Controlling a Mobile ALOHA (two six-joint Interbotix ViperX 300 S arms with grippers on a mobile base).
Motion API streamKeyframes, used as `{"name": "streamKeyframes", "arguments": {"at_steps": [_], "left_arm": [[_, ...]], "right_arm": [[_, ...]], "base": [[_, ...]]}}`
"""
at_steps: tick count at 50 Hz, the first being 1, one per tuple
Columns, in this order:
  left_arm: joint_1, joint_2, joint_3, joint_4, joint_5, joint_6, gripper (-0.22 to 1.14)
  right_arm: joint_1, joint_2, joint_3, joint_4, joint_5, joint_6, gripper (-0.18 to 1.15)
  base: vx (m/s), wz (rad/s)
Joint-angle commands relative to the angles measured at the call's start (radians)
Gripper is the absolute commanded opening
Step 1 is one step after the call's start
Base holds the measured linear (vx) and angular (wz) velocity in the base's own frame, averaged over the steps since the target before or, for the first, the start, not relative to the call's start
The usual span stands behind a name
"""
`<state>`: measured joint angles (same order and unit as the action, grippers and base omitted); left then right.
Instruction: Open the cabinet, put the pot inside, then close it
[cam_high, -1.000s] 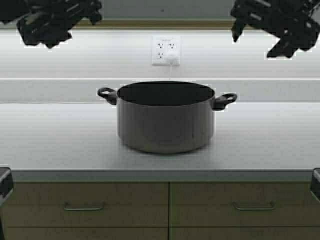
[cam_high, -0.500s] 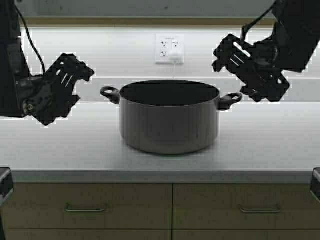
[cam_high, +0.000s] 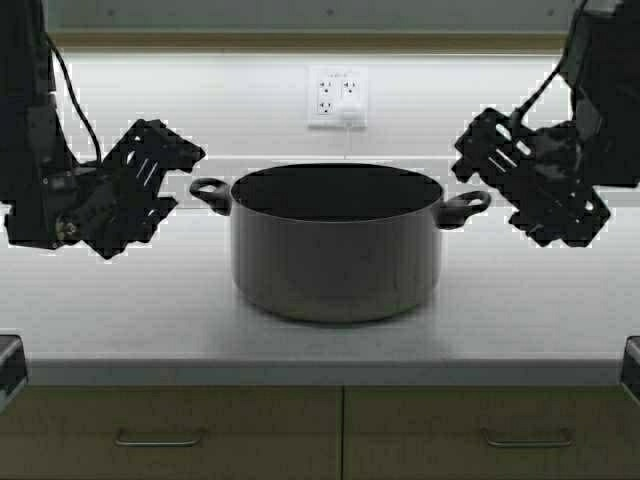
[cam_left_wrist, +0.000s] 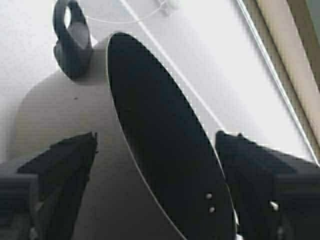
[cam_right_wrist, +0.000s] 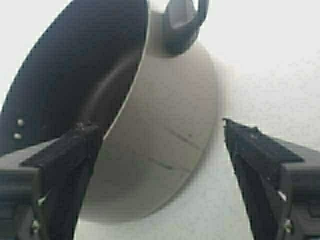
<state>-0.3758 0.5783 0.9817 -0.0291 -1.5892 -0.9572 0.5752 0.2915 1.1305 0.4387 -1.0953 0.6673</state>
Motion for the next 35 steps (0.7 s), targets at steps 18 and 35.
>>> {"name": "streamKeyframes", "arguments": {"at_steps": [18,35], "left_arm": [[0.044,0.268,-0.4,-0.064,-0.018,-0.138,1.02],[0.144,0.344,-0.637,0.069,0.098,-0.164,1.02]], "right_arm": [[-0.077,0.422,-0.319,-0.035,-0.371,0.316,1.03],[-0.167,0.532,-0.492,-0.063,-0.423,0.359,1.03]], "base": [[-0.01,0.01],[0.0,0.0]]}}
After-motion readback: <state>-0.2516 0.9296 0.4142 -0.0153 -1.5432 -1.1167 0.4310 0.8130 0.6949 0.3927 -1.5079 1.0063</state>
